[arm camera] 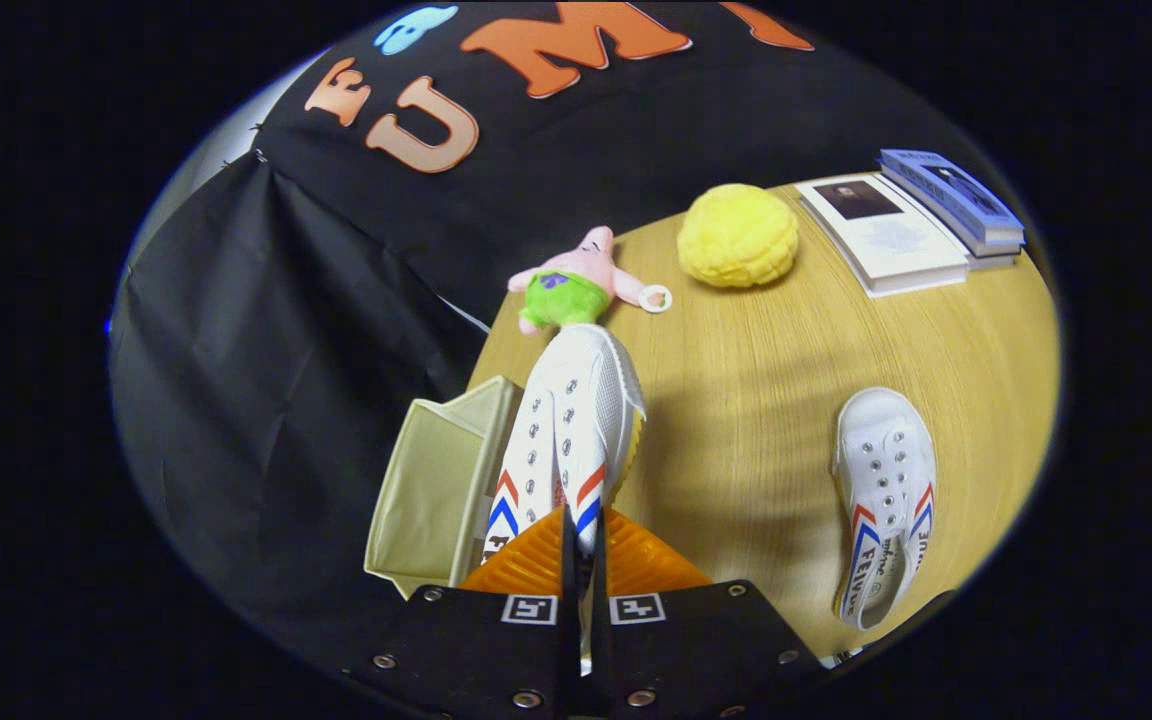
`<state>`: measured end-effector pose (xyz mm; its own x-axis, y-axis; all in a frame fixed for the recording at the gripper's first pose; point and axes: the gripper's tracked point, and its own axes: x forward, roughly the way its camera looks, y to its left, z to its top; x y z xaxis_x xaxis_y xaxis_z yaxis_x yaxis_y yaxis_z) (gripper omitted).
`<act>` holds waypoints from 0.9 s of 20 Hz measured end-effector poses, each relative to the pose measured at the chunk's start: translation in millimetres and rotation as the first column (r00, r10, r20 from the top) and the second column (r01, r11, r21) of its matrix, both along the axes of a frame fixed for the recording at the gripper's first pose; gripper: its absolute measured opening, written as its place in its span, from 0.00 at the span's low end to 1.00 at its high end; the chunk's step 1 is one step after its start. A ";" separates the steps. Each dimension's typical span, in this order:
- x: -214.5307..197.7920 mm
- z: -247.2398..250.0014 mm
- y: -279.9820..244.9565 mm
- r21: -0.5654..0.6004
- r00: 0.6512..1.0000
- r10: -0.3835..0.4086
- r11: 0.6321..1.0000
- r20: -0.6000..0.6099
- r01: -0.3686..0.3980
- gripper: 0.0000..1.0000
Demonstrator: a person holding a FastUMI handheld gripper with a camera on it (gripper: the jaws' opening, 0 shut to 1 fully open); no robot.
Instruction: Open the storage box then place both shoes into the box .Put the left shoe in first, then the right shoe, with the right side of both shoes facing outward in a uniform manner.
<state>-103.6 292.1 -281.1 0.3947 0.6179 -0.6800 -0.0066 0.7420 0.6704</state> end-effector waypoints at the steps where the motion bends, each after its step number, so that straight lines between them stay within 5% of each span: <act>1: 7.7 15.7 6.7 0.010 0.999 0.005 1.000 0.035 -0.005 0.05; 6: 21.8 58.4 68.6 0.075 0.988 0.086 0.993 0.127 -0.096 0.05; 12: 4.8 35.8 143.8 0.025 0.961 0.242 0.969 0.133 -0.248 0.05; 18: -9.4 27.3 160.4 -0.057 0.939 0.322 0.947 0.121 -0.317 0.05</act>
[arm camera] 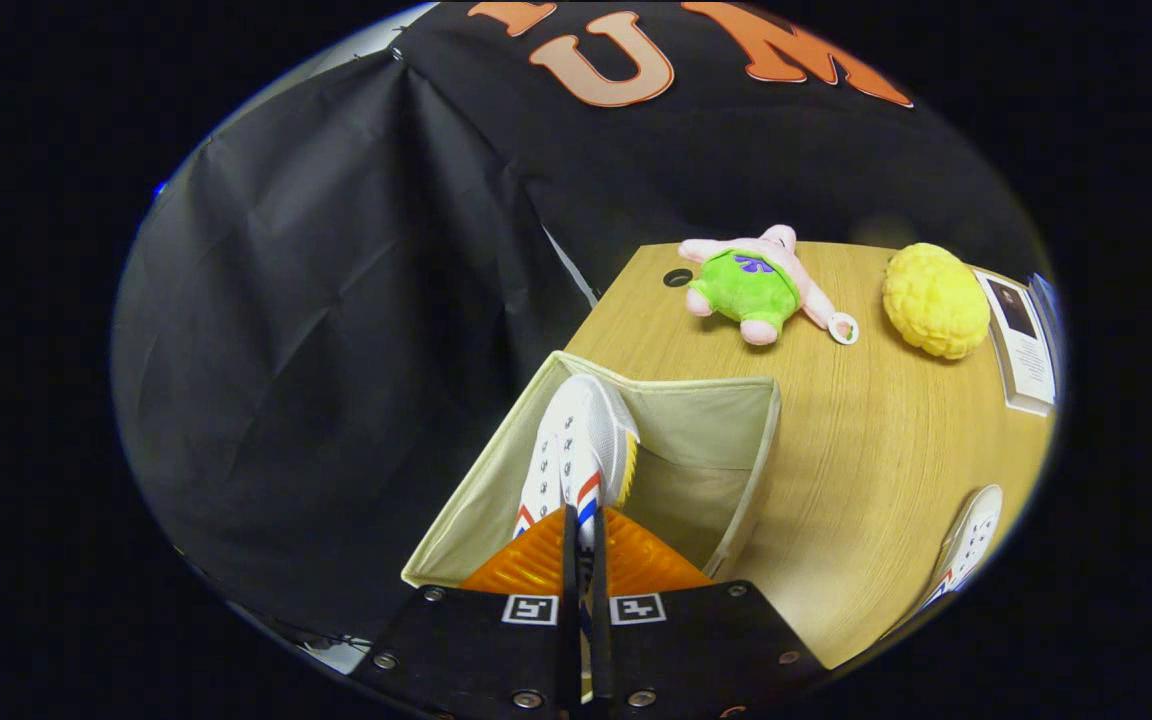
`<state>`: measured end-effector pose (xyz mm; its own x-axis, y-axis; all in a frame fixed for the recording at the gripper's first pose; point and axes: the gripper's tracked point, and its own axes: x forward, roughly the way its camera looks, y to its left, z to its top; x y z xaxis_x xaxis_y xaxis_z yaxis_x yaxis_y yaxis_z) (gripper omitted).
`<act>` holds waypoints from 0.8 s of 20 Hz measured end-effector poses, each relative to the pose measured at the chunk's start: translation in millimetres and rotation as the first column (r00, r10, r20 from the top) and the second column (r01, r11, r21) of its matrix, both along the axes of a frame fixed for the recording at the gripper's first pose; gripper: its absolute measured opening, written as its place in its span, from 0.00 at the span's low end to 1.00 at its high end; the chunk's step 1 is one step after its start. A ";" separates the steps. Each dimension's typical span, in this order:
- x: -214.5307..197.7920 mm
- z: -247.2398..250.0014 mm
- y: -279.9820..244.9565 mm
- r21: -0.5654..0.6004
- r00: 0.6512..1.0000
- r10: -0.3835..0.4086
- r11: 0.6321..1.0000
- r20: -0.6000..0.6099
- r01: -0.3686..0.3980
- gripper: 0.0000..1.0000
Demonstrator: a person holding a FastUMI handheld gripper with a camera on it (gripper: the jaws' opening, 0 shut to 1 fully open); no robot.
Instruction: Open the storage box then place both shoes into the box .Put the left shoe in first, then the right shoe, with the right side of both shoes facing outward in a uniform manner.
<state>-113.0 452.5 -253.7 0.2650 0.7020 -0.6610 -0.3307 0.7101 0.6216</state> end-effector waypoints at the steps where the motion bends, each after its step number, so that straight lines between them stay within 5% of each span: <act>1: 3.3 7.0 3.3 0.057 1.000 -0.019 0.998 -0.008 0.019 0.04; 3: 19.0 20.2 4.8 0.153 0.998 -0.059 0.986 -0.008 0.060 0.01; 6: 26.5 26.9 -10.5 0.146 0.998 -0.062 0.988 0.026 0.058 0.02; 12: 23.2 13.3 -99.8 0.057 0.984 -0.159 0.986 0.082 0.155 0.27; 16: 23.8 -27.7 -170.5 -0.083 0.964 -0.243 0.964 0.106 0.252 0.56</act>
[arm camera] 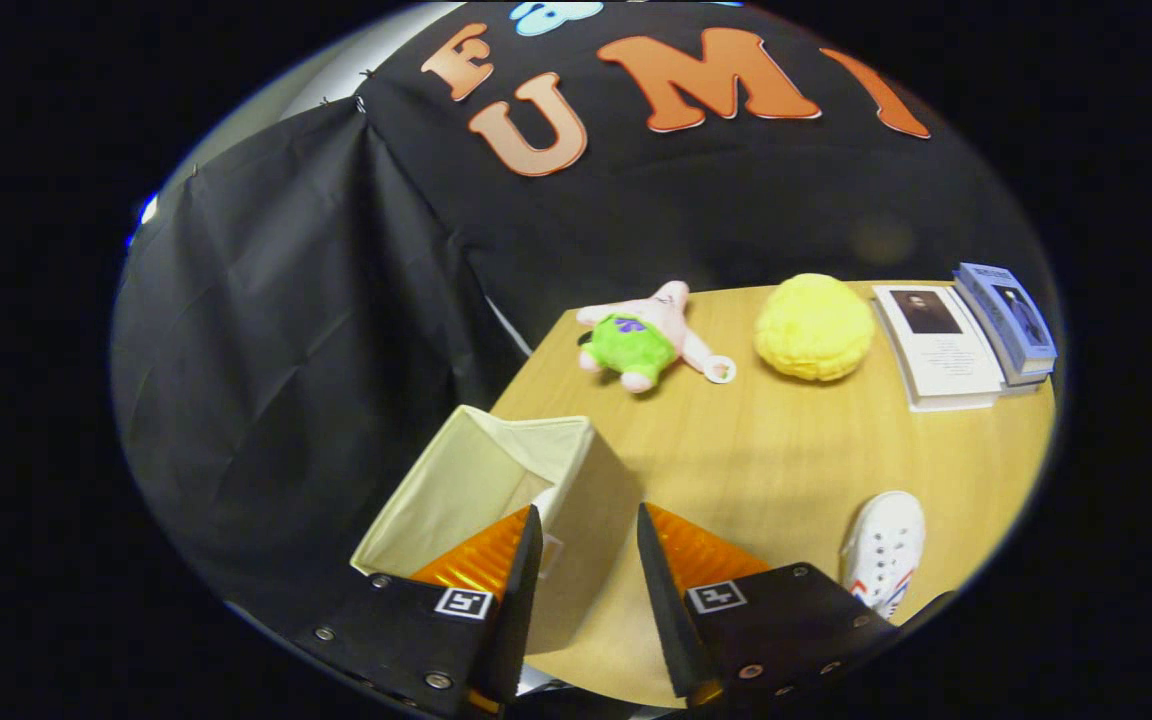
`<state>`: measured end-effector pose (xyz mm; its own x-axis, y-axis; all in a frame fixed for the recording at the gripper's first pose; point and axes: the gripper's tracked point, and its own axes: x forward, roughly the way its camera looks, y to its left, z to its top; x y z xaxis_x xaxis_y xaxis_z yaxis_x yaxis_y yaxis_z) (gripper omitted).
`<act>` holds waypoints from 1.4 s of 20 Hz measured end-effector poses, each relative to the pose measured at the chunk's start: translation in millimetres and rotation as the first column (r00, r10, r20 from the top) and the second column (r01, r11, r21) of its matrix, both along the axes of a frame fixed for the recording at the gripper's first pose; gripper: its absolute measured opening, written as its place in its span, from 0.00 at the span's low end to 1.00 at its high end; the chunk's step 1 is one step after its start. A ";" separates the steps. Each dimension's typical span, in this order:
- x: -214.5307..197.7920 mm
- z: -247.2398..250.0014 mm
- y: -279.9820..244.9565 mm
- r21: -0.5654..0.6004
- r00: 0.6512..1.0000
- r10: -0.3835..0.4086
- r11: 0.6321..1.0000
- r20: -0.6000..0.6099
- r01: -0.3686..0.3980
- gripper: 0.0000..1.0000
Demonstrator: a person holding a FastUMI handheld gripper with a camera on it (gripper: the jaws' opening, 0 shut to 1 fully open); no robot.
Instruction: Open the storage box then place both shoes into the box .Put the left shoe in first, then the right shoe, with the right side of both shoes facing outward in a uniform manner.
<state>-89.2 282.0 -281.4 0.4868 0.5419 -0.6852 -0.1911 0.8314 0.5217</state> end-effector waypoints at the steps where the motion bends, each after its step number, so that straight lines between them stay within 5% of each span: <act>1: -7.9 -17.7 -18.4 -0.034 0.999 -0.032 0.999 -0.013 0.031 0.64; 5: -31.6 -66.9 -106.7 -0.158 0.985 -0.156 0.977 -0.080 0.142 0.78; 10: -72.4 -118.2 -187.3 -0.273 0.956 -0.252 0.940 -0.151 0.204 0.80; 20: -106.6 -190.0 -192.9 -0.254 0.934 -0.208 0.958 -0.292 0.134 0.80; 24: -104.8 -193.5 -179.0 -0.199 0.922 -0.209 0.969 -0.327 0.149 0.69; 26: -106.2 -197.2 -177.9 -0.208 0.910 -0.230 0.964 -0.346 0.164 0.52; 28: -106.6 -196.2 -183.8 -0.197 0.893 -0.262 0.960 -0.365 0.200 0.45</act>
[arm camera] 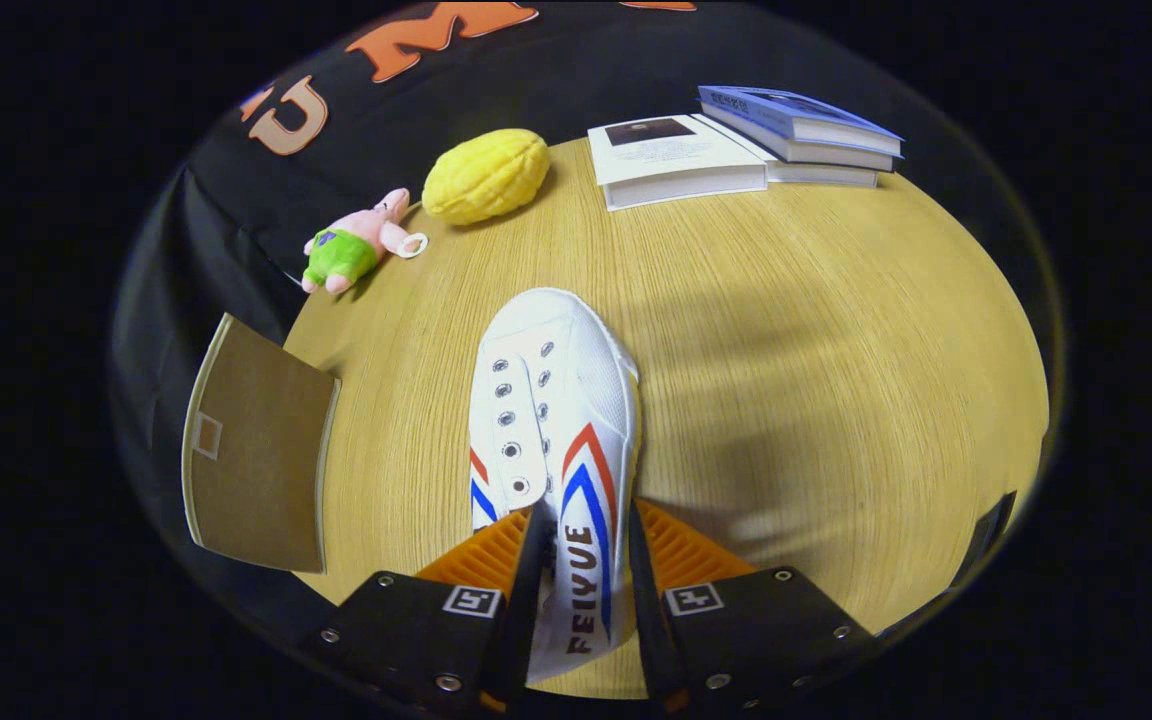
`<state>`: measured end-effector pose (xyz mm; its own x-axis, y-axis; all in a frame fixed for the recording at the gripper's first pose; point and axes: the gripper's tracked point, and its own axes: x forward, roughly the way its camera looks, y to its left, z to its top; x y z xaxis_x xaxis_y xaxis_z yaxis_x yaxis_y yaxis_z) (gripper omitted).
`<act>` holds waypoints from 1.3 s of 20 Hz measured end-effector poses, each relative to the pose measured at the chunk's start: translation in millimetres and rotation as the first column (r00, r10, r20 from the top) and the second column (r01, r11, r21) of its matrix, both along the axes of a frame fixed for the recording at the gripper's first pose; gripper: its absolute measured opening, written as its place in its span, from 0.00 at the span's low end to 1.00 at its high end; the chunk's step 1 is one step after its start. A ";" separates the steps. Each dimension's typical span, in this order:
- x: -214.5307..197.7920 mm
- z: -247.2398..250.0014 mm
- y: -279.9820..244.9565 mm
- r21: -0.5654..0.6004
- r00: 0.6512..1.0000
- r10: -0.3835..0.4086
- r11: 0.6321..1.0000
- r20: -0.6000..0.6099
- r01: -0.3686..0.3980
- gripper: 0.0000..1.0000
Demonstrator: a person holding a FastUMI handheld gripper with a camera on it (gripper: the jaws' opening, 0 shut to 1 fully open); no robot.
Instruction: Open the storage box then place both shoes into the box .Put the left shoe in first, then the right shoe, with the right side of both shoes facing outward in a uniform manner.
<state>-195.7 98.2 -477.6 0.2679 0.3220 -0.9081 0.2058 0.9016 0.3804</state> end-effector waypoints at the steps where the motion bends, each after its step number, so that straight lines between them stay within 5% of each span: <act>1: 0.6 1.4 -1.4 0.023 0.999 -0.045 0.999 -0.015 0.045 0.34; 3: -2.9 0.9 0.3 0.079 0.993 -0.097 0.992 -0.062 0.102 0.17; 5: -0.3 6.5 1.6 0.103 0.988 -0.132 0.985 -0.084 0.140 0.12; 12: 36.6 58.2 30.4 0.232 0.983 -0.181 0.956 -0.022 0.181 0.10; 17: 65.7 110.2 68.4 0.246 0.993 -0.092 0.967 0.081 0.069 0.10; 26: 110.1 202.5 190.3 0.359 0.972 0.051 0.924 0.231 -0.134 0.09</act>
